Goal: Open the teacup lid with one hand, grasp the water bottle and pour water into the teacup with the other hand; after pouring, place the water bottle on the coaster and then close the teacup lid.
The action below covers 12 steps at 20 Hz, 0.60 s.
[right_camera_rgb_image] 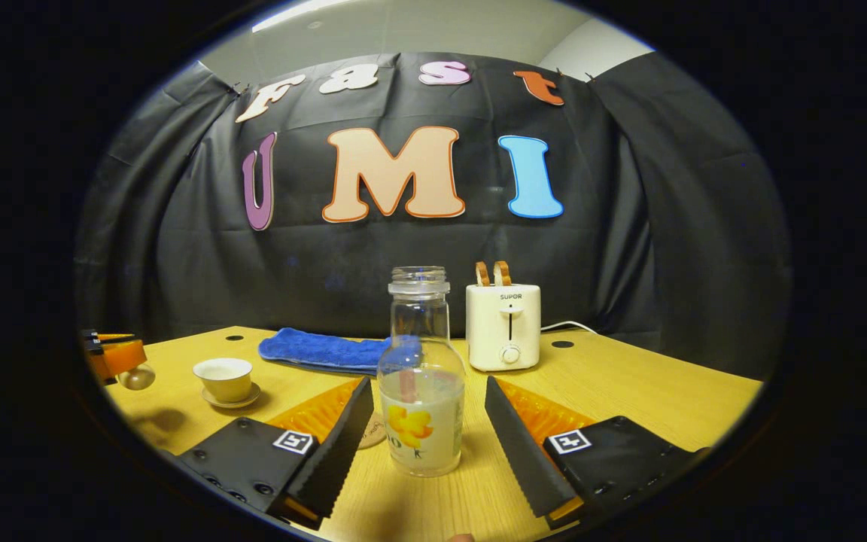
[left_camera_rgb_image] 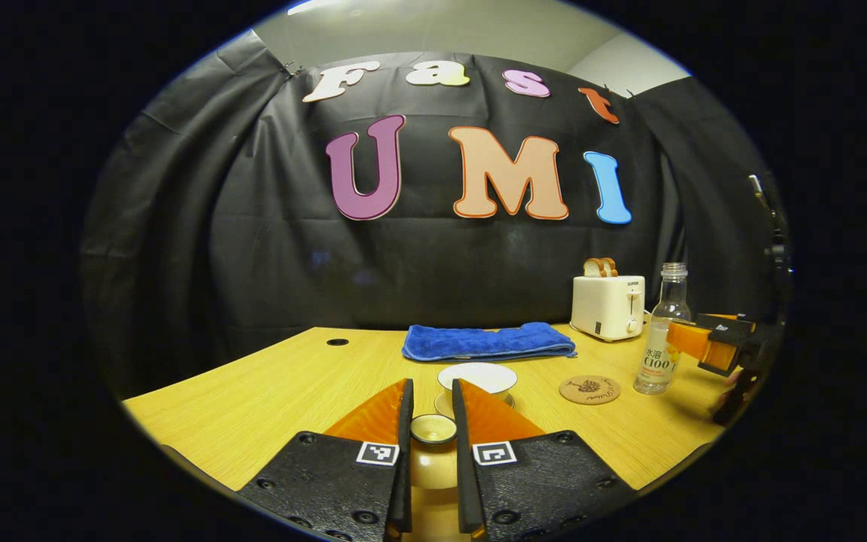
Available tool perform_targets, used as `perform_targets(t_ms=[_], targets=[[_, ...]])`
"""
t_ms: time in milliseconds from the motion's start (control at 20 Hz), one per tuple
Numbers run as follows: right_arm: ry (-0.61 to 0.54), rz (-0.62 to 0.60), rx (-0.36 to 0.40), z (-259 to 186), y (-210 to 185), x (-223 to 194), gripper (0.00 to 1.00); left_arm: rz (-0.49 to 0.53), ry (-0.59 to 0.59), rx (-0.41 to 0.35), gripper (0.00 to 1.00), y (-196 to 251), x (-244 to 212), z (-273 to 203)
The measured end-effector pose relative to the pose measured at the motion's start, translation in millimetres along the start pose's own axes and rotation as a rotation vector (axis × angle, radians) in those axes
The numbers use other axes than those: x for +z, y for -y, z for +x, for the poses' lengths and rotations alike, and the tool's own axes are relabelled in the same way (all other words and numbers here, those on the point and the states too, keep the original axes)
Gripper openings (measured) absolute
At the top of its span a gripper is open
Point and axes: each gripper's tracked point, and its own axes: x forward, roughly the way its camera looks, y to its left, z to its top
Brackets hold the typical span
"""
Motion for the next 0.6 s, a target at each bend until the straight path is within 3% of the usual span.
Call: perform_targets(t_ms=[450,550,600], targets=[[-0.003,0.000,-0.018,39.6,-7.5,1.3,0.96,0.001,-0.009,-0.050,0.21,9.1,-0.7,-0.4],[-0.007,0.000,-0.017,46.1,-7.8,-1.6,0.81,0.000,-0.006,-0.061,0.21,11.5,-0.1,-1.2],[-0.005,-0.001,-0.012,47.2,-8.4,-1.8,0.81,0.000,-0.007,-0.062,0.21,11.5,-1.4,-0.4]])
